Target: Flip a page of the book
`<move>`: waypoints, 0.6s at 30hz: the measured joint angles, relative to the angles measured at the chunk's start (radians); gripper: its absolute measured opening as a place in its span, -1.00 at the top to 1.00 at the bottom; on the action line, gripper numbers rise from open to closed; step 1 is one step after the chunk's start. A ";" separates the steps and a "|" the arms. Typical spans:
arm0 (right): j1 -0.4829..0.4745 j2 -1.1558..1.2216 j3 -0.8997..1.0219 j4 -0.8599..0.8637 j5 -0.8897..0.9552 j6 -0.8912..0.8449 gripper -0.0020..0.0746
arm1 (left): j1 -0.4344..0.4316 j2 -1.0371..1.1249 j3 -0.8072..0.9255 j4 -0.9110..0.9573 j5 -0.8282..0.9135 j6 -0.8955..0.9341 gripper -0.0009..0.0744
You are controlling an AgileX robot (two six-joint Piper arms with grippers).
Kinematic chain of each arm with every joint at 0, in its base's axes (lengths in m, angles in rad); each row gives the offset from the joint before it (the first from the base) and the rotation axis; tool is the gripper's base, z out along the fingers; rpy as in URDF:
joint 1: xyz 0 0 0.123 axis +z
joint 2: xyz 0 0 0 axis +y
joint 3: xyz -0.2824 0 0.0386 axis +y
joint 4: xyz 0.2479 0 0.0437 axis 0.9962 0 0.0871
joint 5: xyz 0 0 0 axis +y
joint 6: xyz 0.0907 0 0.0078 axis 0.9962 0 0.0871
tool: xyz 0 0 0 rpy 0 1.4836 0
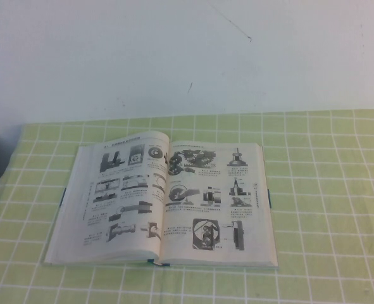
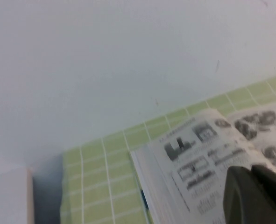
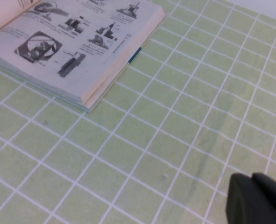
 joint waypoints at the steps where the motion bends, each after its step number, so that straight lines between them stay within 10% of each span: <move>1: 0.000 0.000 0.000 0.000 0.000 0.000 0.95 | 0.000 -0.036 0.042 0.000 0.011 0.005 0.99; 18: 0.000 0.000 0.002 0.000 0.004 0.000 0.95 | 0.000 -0.287 0.363 0.065 -0.037 -0.045 0.99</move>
